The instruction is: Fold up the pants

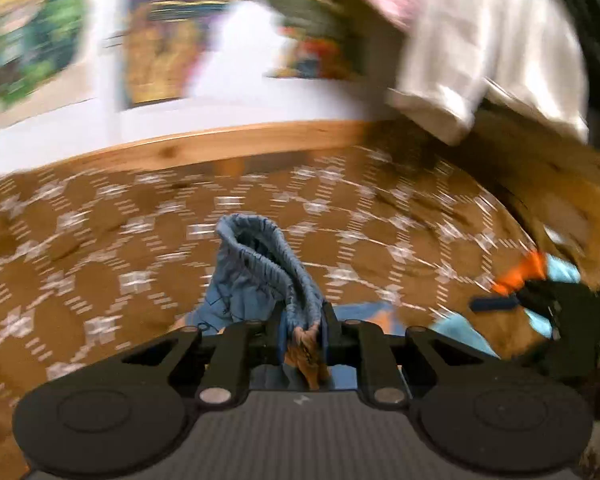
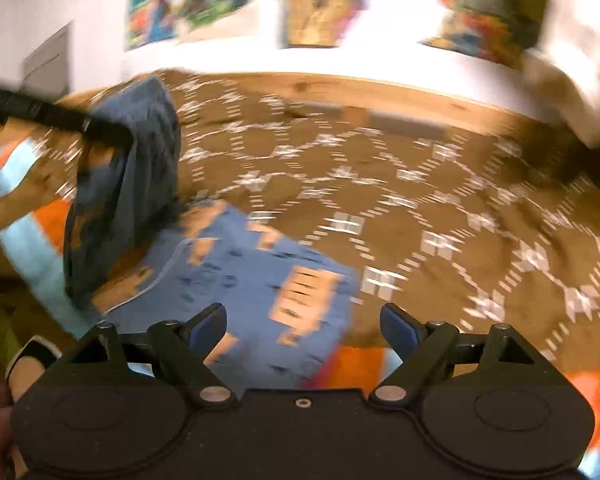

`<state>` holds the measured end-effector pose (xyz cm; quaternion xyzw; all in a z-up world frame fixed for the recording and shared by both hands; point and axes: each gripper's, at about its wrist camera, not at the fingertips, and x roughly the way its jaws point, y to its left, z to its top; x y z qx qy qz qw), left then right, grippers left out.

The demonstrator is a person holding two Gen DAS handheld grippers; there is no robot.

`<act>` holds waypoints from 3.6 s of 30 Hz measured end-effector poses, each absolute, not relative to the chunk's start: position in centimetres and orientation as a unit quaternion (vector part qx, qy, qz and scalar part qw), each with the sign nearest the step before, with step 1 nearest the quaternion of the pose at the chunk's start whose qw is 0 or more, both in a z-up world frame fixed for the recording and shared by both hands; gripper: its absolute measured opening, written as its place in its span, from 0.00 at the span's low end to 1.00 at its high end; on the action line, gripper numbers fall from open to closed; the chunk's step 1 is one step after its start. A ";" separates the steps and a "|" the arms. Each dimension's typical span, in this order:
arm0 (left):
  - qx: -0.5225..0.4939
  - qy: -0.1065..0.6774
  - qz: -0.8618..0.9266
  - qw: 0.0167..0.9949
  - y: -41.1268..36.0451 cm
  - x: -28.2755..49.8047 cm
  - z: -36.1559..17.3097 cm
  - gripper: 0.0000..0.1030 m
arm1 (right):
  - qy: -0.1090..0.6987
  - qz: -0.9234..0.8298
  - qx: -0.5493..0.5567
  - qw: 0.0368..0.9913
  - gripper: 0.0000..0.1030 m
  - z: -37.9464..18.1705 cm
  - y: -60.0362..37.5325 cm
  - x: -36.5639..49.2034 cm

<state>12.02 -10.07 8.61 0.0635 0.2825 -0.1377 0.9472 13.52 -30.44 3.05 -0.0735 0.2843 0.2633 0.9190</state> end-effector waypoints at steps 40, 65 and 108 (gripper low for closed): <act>0.164 0.331 -0.219 0.903 -15.2 9.8 1.1 0.06 | 0.348 0.323 0.207 0.856 0.09 -0.8 -32.9 20.5; 0.009 0.440 -0.044 0.897 -7.4 12.4 -2.8 0.68 | 0.332 0.226 -0.082 0.912 0.71 -0.9 -27.7 14.9; -0.017 0.334 0.036 0.942 -2.8 22.2 -0.6 1.00 | 0.252 0.172 -0.062 0.950 0.99 -0.2 -27.9 14.2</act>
